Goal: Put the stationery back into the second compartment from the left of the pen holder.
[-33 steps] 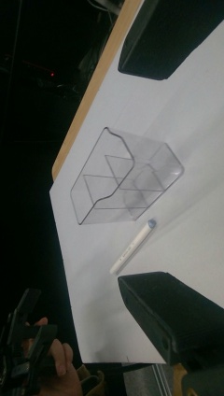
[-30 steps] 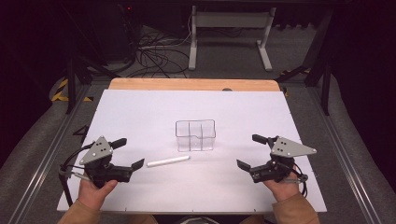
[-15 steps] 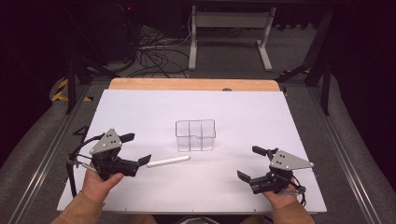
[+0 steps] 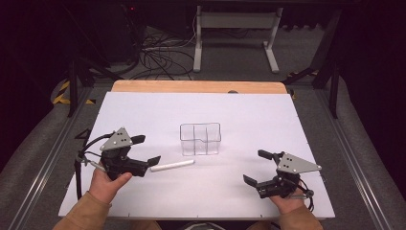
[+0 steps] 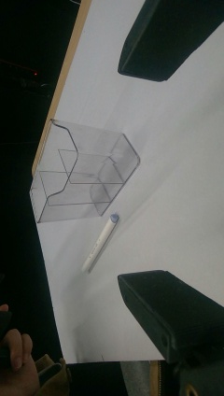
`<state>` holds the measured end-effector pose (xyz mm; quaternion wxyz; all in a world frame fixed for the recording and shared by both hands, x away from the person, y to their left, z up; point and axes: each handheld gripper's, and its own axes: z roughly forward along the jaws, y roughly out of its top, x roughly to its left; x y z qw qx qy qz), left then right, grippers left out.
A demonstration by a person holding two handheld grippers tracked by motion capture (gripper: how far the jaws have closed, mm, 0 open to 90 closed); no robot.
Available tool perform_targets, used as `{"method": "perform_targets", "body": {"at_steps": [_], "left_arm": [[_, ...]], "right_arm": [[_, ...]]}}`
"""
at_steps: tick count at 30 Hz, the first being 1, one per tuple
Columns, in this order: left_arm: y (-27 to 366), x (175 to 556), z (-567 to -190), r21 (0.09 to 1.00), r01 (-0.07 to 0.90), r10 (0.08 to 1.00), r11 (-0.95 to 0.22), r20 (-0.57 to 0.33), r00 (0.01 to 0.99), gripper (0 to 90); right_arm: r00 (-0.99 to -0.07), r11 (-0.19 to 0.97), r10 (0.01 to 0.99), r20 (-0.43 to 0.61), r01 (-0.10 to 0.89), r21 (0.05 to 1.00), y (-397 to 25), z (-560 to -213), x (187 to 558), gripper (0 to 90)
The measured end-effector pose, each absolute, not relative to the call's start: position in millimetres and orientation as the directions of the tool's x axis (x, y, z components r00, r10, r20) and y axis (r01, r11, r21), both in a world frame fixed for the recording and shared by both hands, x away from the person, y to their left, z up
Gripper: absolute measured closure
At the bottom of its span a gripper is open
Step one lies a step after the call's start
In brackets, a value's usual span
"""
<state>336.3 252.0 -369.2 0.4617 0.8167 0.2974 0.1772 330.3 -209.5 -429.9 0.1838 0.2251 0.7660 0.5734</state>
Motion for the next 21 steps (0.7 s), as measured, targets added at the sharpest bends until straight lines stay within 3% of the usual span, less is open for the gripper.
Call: {"method": "perform_targets", "body": {"at_steps": [21], "left_arm": [[235.0, 365.5, -375.8, 0.767, 0.359, 0.587, -0.532, 0.028, 0.809, 23.0]], "right_arm": [[-0.842, 0.246, 0.539, -0.023, 0.131, 0.960, -209.4, -429.7, 331.9, 2.8]]}}
